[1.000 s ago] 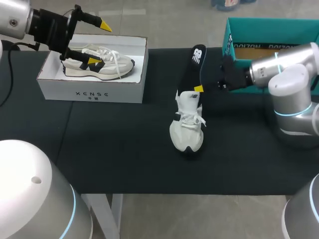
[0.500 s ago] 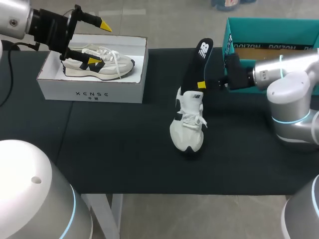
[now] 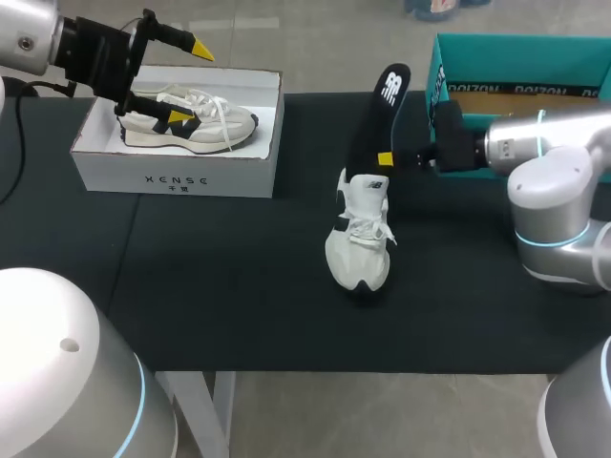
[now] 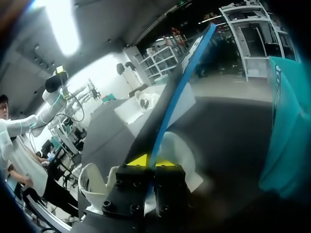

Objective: Take the shoe out of the shoebox, open the shoe tongue, remove and reinsert the insole, then place the shoe into the shoebox

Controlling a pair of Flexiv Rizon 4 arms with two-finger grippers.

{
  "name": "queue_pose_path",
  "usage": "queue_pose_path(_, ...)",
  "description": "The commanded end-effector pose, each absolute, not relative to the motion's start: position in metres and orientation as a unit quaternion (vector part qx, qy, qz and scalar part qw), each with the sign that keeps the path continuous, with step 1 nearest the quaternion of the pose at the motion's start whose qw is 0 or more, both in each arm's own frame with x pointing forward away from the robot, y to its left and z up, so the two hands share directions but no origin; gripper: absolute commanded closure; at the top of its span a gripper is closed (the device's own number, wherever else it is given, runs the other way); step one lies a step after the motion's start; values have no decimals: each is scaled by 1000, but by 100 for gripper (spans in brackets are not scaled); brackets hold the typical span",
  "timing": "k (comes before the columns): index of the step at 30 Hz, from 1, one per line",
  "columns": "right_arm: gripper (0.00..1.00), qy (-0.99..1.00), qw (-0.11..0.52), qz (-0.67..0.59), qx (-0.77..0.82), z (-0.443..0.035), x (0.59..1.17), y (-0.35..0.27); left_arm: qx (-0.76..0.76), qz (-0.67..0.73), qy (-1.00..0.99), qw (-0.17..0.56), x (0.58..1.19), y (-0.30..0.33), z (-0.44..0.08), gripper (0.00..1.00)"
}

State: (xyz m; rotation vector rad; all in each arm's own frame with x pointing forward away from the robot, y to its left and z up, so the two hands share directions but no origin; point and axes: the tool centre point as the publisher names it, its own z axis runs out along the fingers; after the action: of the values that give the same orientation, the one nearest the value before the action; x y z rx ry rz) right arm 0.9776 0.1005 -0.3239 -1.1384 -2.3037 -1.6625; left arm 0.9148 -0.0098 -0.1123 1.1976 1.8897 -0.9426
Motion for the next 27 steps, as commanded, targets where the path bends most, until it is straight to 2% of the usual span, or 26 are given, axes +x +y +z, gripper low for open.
queue_pose_path(1,100,-753,39,-542,-372,-319,981,103,463,-363,730,349,914,-10,-112,0)
queue_pose_path(27,100,-734,9,-573,-364,-309,1001,107,463,-363,730,349,914,-10,-112,0)
